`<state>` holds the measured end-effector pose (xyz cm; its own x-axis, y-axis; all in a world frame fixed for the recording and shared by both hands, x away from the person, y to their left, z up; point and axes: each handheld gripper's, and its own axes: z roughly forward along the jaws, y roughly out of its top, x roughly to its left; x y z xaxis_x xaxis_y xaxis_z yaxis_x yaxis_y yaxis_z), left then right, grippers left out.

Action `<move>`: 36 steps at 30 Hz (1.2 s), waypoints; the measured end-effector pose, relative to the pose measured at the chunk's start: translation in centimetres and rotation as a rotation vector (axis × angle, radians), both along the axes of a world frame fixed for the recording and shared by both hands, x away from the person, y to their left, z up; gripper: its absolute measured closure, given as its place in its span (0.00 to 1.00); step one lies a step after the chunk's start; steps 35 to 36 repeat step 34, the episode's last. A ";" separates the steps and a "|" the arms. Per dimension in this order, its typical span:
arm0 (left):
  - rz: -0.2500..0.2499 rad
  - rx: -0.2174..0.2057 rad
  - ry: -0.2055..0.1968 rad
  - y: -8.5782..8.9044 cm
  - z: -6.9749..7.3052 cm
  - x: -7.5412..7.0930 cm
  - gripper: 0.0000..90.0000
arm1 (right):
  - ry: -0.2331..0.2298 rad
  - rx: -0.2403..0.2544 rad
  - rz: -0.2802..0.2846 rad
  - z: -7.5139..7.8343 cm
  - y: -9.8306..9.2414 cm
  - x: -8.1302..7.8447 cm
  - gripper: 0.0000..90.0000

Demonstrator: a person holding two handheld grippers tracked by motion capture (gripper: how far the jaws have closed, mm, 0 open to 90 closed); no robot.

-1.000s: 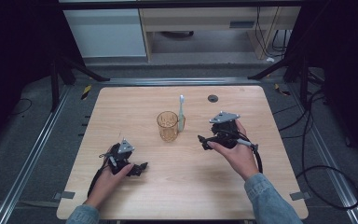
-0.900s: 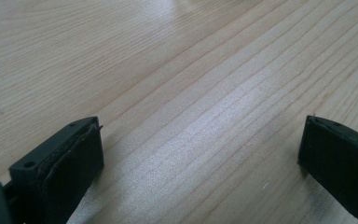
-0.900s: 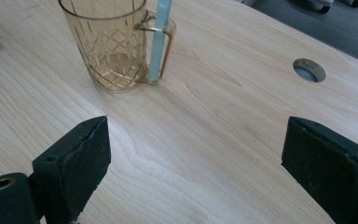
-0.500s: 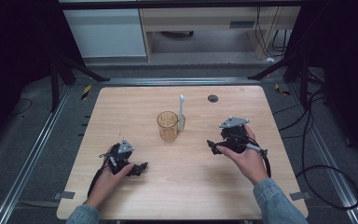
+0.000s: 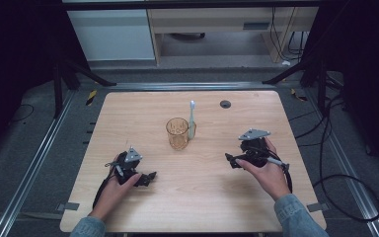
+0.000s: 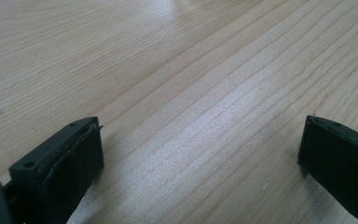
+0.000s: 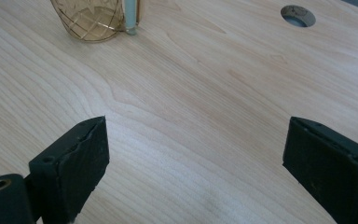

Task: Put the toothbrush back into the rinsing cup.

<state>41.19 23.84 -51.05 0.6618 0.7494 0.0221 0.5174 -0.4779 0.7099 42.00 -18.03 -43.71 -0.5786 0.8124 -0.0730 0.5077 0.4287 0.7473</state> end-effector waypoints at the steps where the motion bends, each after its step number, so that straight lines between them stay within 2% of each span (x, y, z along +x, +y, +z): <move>1: 0.000 0.000 0.000 0.0 0.0 0.0 0.00 | 0.003 0.002 0.000 -0.2 -0.1 0.0 0.08; 13: 0.000 0.000 0.000 0.0 0.0 0.0 0.00 | 0.058 0.012 -0.030 -2.8 -1.2 -0.4 0.08; 22: 0.000 0.000 0.000 0.0 0.0 0.0 0.00 | 0.109 0.008 -0.076 -6.2 -2.0 -0.6 0.08; 24: -0.001 0.000 0.000 0.0 0.0 0.0 0.00 | 0.110 0.008 -0.094 -7.0 -2.1 -0.6 0.08; 29: -0.001 0.001 0.000 0.0 0.0 0.0 0.00 | 0.058 0.042 -0.121 -7.7 -2.3 -0.8 0.06; 36: -0.001 0.000 0.000 0.0 0.0 0.0 0.00 | 0.071 0.051 -0.144 -7.7 -2.4 -0.7 0.03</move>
